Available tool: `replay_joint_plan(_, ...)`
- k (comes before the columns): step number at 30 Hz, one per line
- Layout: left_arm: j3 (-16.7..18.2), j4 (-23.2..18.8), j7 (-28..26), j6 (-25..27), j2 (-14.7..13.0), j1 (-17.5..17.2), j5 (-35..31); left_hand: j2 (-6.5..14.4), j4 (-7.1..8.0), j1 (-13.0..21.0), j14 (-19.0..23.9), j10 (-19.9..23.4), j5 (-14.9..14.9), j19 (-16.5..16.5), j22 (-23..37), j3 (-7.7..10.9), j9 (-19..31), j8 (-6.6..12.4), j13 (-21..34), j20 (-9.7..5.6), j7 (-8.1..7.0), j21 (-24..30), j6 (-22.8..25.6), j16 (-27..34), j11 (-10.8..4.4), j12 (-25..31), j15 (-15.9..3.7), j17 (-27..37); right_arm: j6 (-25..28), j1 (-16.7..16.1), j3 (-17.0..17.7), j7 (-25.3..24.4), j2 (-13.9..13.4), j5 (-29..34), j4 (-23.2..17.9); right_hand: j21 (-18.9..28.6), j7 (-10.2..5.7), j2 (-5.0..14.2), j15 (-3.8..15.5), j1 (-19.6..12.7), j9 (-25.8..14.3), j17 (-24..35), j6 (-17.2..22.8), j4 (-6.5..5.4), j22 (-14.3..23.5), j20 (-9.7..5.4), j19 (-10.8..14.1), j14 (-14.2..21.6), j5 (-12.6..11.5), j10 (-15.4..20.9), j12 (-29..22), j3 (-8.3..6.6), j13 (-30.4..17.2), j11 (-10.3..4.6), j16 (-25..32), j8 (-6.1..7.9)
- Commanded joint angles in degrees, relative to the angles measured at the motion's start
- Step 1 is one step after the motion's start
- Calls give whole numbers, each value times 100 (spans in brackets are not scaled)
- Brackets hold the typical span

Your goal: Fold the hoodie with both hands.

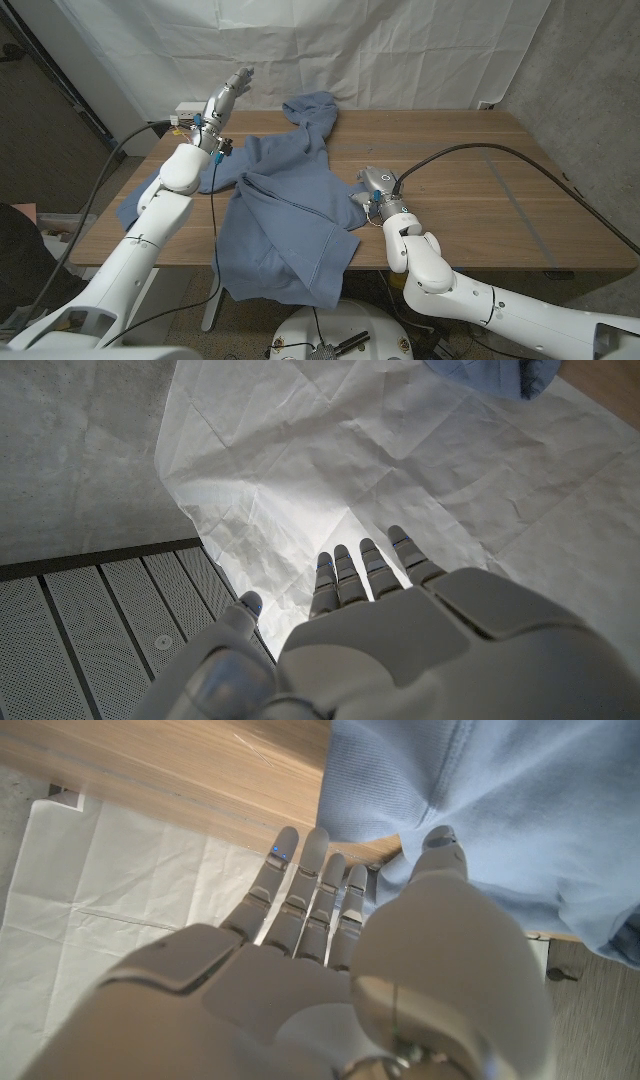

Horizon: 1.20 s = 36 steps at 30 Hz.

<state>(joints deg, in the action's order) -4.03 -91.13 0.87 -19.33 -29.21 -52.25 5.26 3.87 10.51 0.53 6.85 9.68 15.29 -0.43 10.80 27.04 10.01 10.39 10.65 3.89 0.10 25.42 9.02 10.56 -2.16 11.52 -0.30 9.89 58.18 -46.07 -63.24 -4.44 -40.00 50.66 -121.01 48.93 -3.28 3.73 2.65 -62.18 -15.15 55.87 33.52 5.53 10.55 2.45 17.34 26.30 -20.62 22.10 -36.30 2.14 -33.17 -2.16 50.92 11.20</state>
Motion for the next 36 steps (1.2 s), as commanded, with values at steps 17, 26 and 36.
replay_joint_plan(17,-30,58,-6,-72,-27,75,-32,564,14,-12,43,27,55,21,15,38,19,35,5,-4,-4,-16,62,-1,-5,6,-11,6,128,290,-354,345,-12,316,580,-34,-27,26,934,-362,-79,-24,1522,114,19,-71,191,407,-169,643,-789,157,-357,-187,564,522)
replay_joint_plan(26,-35,105,6,-113,-27,96,-15,563,13,-12,39,30,54,10,15,37,19,33,4,-20,-16,-26,64,-3,-16,6,-8,5,-84,327,-358,382,-74,257,634,21,-46,160,980,-628,-159,-51,2416,170,21,-91,367,802,-237,1301,-1196,125,-359,-299,774,848)
replay_joint_plan(36,-2,123,-4,-160,-40,73,4,563,13,-12,38,36,54,9,15,35,19,32,4,-21,-9,-33,65,-3,-13,8,-13,5,-86,425,-447,687,-136,365,626,74,-97,94,948,-673,-94,146,1683,121,22,-77,462,897,-315,952,-1129,214,-210,-220,631,427)
